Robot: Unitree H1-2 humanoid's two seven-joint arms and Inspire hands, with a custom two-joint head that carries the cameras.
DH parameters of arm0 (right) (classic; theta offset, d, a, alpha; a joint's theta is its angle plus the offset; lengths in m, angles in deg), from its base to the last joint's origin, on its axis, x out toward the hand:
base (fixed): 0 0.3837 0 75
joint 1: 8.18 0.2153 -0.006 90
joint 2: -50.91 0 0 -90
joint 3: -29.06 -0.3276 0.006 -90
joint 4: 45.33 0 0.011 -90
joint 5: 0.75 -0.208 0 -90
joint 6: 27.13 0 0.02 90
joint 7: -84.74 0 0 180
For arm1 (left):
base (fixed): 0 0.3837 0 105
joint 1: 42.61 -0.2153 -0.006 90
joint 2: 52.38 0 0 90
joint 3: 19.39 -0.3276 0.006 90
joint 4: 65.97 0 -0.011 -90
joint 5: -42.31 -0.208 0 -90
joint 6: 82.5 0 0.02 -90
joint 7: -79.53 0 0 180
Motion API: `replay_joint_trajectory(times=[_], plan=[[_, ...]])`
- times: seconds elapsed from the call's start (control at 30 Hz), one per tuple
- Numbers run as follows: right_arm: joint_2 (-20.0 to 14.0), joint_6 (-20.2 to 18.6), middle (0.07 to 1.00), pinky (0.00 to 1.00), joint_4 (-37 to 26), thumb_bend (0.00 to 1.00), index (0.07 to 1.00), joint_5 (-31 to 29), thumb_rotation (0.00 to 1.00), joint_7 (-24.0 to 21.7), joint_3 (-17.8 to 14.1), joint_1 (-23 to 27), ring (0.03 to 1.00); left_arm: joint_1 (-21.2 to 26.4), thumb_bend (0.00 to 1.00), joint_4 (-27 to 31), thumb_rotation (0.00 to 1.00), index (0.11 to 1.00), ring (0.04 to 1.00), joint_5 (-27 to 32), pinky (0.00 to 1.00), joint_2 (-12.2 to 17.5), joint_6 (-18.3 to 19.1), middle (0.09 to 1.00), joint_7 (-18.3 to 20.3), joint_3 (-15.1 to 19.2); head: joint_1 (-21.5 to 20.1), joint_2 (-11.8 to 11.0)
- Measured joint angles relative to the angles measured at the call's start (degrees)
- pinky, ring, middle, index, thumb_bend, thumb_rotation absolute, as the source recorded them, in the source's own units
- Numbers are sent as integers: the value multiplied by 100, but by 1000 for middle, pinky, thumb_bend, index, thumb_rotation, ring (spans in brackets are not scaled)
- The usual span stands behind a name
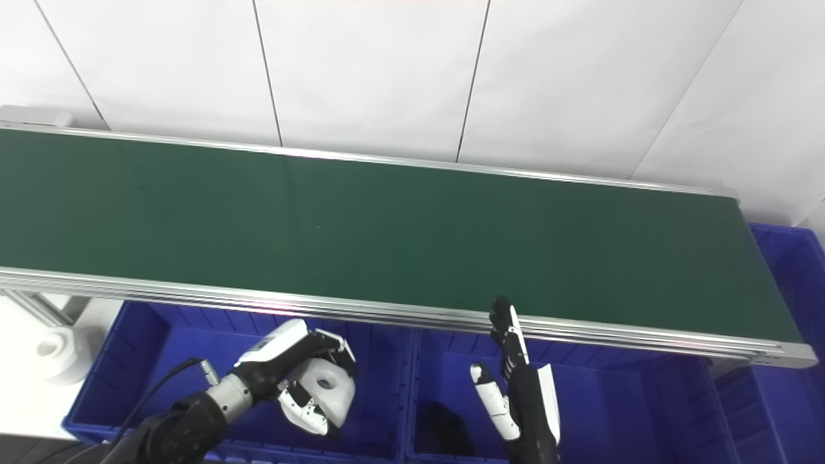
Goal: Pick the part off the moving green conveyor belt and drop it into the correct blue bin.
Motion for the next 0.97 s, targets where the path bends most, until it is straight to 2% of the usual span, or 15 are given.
replay_joint_trajectory(times=[0.03,0.1,0.23,0.3,0.37,0.4,0.53,0.63,0.73,0.83,0.97], plan=[[0,-2,969,947,0,725,990,0,881,-1,-2,-3,965,15,646,-1,332,967,941,-20,857,-3,58,965,27,-12,9,0],[0,-6,969,944,0,723,990,-1,879,-5,-4,-10,964,26,716,11,454,994,988,-19,926,-12,140,993,33,4,9,0],[-5,-9,970,950,0,730,990,-6,876,-14,-11,-23,968,23,783,130,594,1000,1000,56,975,-34,169,1000,34,107,0,-9],[-4,-9,969,949,0,732,990,-8,876,-19,-11,-21,967,0,790,160,617,1000,1000,244,966,-47,122,1000,34,178,-17,-26],[-4,-9,968,946,1,732,989,-10,877,-21,-11,-22,966,-63,798,190,641,1000,1000,570,945,-72,-2,1000,32,290,-35,-35],[-5,-9,967,950,1,736,987,-15,870,-21,-14,-24,967,-101,814,199,701,1000,1000,758,961,-93,-91,1000,29,348,-35,-35],[-10,-9,967,946,1,749,987,-44,875,-26,-24,-33,969,-334,792,191,817,1000,1000,1686,998,-321,-730,1000,-66,714,-61,-62],[-12,-17,967,942,-1,750,987,-16,873,-26,-31,-35,971,-483,782,154,837,1000,1000,2077,1000,-508,-1192,1000,-210,850,-70,-70],[-19,-92,964,940,-24,752,985,0,872,-28,-31,-57,974,-623,782,153,846,1000,1000,2259,1000,-689,-1441,1000,-295,906,-87,-62],[-25,-190,964,941,-54,760,985,46,876,-28,-31,-95,976,-766,797,178,843,1000,1000,2301,1000,-824,-1515,1000,-331,898,-96,-62],[-27,-265,967,948,-129,751,989,79,875,-28,-28,-122,979,-844,793,204,810,1000,1000,2382,1000,-859,-1540,1000,-328,891,-114,-70]])
